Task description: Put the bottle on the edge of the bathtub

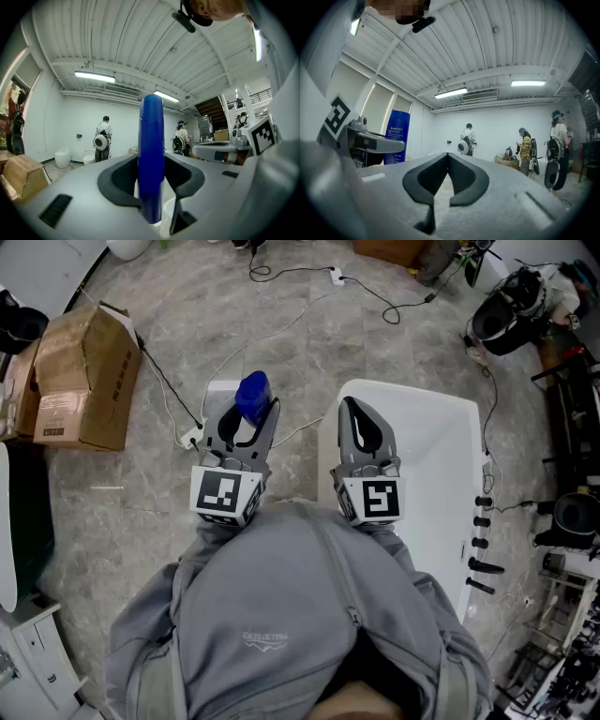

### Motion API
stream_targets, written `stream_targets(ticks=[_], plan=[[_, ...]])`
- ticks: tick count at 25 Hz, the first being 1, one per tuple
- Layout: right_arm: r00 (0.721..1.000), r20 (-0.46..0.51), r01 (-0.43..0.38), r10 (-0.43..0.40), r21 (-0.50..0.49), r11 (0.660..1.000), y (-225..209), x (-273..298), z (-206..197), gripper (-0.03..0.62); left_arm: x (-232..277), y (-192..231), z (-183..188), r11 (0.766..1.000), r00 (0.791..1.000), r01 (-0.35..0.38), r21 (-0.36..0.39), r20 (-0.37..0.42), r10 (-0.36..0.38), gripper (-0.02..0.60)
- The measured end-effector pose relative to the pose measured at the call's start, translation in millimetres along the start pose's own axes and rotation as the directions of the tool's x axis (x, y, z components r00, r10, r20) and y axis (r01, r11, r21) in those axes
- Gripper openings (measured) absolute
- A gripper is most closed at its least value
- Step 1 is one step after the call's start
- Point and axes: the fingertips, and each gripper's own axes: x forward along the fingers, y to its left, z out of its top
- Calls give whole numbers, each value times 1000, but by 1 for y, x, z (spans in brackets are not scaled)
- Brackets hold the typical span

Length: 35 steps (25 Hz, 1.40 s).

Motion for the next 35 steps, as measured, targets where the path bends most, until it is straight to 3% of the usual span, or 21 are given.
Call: stream_targets(ticks=[11, 21, 28, 35], plan=[[1000, -4, 13, -13, -9, 1000, 8, 31, -3, 3, 17, 23, 3, 1000, 1000, 21, 8, 18, -21, 155], [997, -38, 73, -72, 44, 996, 12, 43, -21, 3, 26, 44, -4, 997, 997, 74, -1, 20, -74, 155], [994, -60, 92, -87, 77, 993, -12, 68, -40, 3, 55, 54, -14, 995, 996, 93, -24, -1, -93, 155], [996, -57, 71, -65, 94, 993, -59, 128, -58, 3, 128, 75, -22, 996, 996, 89, -28, 0, -89, 155]])
